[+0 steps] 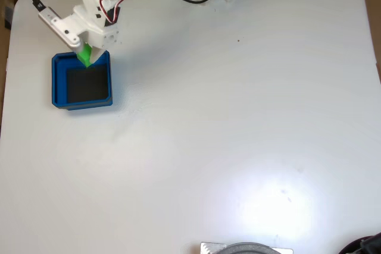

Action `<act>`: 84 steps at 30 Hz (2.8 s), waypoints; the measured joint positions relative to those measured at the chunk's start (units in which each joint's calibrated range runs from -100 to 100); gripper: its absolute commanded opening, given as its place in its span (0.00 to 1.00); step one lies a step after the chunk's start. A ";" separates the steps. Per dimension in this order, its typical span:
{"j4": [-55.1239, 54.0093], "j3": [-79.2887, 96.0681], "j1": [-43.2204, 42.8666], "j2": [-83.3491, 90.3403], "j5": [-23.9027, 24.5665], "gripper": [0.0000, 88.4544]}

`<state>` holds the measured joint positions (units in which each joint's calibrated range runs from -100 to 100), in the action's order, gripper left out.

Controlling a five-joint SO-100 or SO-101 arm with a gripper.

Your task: Pick up green cube and drop it in the blue box

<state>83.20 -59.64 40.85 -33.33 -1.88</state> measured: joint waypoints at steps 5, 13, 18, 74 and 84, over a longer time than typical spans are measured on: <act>-6.62 0.00 0.00 -4.68 0.00 0.03; -7.86 0.00 1.49 -5.93 0.00 0.03; -7.86 0.00 1.49 -9.27 0.00 0.03; -11.92 0.00 2.63 -14.87 0.00 0.17; -11.92 0.00 2.63 -14.87 0.00 0.17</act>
<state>71.29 -59.64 43.48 -48.20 -1.88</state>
